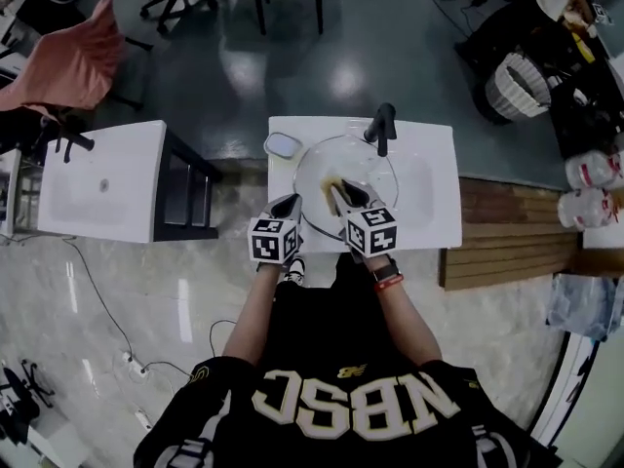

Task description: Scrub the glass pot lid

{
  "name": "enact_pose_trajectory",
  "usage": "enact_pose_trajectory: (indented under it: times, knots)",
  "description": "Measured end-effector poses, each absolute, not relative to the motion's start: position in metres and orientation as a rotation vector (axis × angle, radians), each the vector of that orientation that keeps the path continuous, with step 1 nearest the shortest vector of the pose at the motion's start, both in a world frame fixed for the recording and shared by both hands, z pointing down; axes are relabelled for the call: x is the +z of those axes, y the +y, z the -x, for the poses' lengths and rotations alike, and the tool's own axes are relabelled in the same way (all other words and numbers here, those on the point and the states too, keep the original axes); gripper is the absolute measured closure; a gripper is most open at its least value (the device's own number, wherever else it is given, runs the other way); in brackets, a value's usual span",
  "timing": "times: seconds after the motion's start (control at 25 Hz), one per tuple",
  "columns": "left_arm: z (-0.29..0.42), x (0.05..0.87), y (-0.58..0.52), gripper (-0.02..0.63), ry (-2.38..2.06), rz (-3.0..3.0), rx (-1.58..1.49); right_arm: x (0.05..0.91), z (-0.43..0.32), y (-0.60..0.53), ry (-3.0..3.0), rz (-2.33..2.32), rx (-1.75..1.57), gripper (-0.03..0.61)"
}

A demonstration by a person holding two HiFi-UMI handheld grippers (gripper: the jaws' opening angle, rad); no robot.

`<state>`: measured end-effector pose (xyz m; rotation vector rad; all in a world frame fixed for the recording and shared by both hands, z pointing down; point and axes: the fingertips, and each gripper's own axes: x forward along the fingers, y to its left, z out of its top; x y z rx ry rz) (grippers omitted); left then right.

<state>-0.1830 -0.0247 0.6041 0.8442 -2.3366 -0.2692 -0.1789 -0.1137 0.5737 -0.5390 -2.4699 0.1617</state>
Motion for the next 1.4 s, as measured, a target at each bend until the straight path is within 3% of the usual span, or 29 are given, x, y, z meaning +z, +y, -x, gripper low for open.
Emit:
enact_pose_trajectory:
  times: [0.92,1.4]
  knots:
    - [0.204,0.676,-0.038,0.601,-2.182,-0.82,-0.125,0.683,0.248,-0.061,-2.302,0.68,0.007,0.497]
    - [0.195,0.687,-0.062,0.601,-2.137,-0.855,0.028,0.693,0.272,-0.078,-2.391,0.622,-0.27,0.5]
